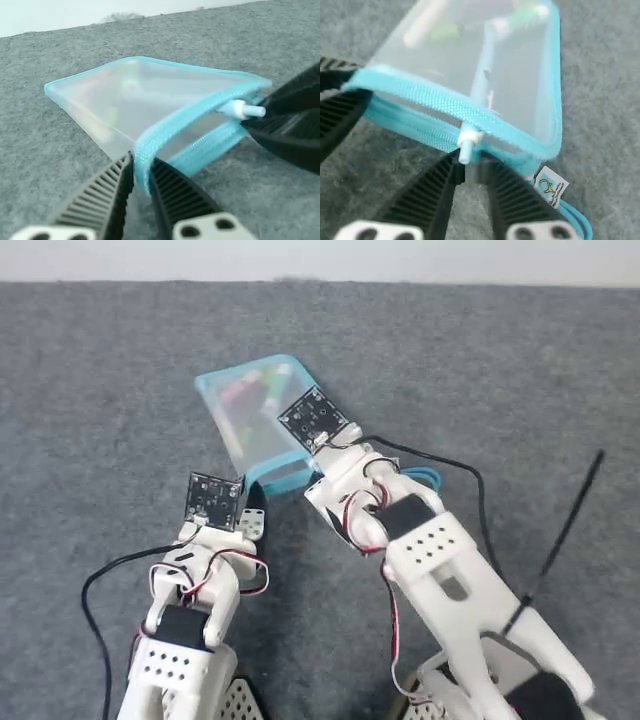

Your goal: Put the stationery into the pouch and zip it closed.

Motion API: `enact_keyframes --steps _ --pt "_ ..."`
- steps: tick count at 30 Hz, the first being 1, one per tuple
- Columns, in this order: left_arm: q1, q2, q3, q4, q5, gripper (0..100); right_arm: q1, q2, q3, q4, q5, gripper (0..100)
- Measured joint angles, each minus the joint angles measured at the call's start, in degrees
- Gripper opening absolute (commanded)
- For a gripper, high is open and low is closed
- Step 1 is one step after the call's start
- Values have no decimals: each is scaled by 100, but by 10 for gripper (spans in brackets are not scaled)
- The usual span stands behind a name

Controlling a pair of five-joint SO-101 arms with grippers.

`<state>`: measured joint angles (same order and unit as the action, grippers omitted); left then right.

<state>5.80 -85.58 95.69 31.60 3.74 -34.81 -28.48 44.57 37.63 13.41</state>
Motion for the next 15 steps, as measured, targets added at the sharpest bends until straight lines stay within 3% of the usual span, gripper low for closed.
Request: enact_keyframes --steps 15 --pt "9 0 0 0 -44 12 -273 176 0 -35 44 195"
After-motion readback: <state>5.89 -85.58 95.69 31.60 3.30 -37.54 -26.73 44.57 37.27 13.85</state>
